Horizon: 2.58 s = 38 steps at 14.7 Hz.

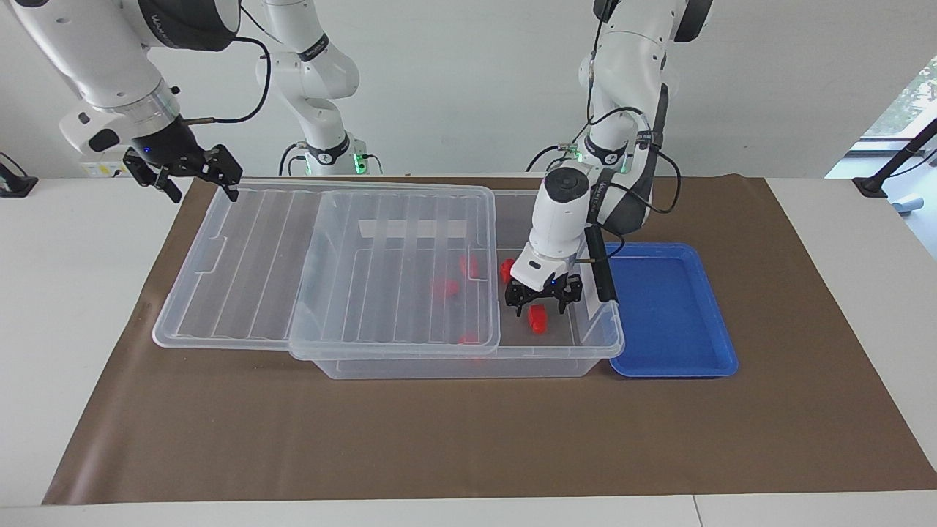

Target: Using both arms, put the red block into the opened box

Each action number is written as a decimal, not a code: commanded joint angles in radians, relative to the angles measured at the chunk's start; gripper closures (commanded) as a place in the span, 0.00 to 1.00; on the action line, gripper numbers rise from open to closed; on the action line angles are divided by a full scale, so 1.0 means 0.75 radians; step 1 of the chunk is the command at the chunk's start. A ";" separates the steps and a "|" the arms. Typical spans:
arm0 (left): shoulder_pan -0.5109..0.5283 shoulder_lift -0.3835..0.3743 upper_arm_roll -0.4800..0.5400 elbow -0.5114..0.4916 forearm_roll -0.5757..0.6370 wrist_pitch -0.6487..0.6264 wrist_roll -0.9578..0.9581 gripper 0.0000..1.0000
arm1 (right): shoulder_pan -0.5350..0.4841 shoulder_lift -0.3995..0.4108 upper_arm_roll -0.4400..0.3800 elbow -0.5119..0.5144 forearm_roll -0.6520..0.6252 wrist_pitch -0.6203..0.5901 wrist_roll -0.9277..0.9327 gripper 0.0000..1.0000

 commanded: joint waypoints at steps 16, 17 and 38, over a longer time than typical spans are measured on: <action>0.274 -0.495 0.007 -0.035 -0.093 -0.546 0.428 0.00 | -0.184 -0.077 -0.008 -0.229 -0.003 0.275 -0.261 1.00; 0.308 -0.495 0.007 -0.035 -0.093 -0.546 0.473 0.00 | -0.194 -0.106 -0.008 -0.327 -0.005 0.363 -0.300 1.00; 0.618 -0.487 0.020 0.319 -0.192 -1.020 0.887 0.00 | -0.139 0.031 -0.004 -0.473 -0.005 0.599 -0.182 1.00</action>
